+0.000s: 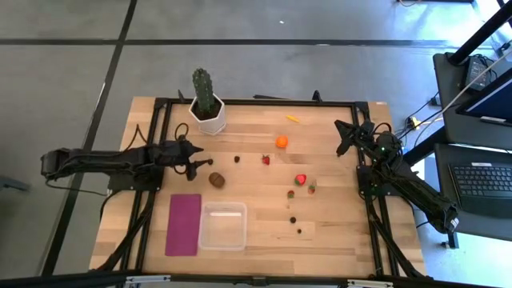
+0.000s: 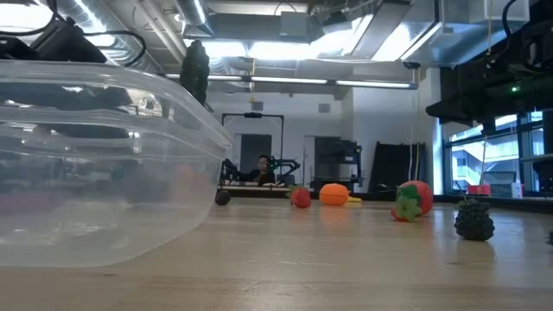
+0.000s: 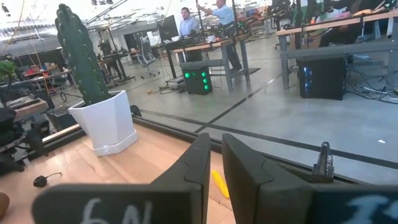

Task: Pick and placing Produce into tupperware
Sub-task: Put the cherry into the transparent bin

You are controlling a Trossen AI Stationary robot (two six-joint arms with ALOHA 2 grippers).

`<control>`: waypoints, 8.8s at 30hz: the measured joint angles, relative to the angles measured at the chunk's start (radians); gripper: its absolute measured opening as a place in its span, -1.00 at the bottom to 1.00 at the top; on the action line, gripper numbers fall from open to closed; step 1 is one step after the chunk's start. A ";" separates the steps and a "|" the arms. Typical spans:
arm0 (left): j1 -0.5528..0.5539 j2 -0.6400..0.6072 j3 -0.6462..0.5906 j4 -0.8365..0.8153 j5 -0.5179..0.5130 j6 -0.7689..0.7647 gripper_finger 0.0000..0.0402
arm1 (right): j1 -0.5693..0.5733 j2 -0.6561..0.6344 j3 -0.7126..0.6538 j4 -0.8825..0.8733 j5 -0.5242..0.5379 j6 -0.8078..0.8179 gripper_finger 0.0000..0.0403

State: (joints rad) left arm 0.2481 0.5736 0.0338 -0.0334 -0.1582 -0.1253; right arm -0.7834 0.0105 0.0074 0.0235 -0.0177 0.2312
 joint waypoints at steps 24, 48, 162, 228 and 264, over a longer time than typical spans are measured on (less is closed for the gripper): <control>0.000 0.283 0.089 0.065 0.027 0.157 0.23 | 0.000 0.000 0.000 -0.005 0.000 -0.004 -0.77; 0.000 0.553 0.280 -0.140 0.118 0.162 0.23 | 0.000 0.000 0.000 -0.007 0.000 -0.031 -0.77; -0.340 0.682 1.056 -0.601 0.200 -0.015 -0.40 | 0.000 0.000 0.000 -0.007 -0.001 -0.079 -0.77; -0.826 1.216 1.056 -0.586 0.153 -0.390 -0.59 | 0.000 0.000 0.000 -0.007 -0.001 -0.004 -0.77; -0.826 1.216 1.056 -0.586 0.153 -0.389 -0.93 | 0.000 0.000 0.000 -0.008 -0.001 -0.008 -0.77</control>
State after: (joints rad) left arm -0.5781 1.7897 1.0893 -0.6193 -0.0051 -0.5140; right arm -0.7834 0.0109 0.0074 0.0159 -0.0185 0.2234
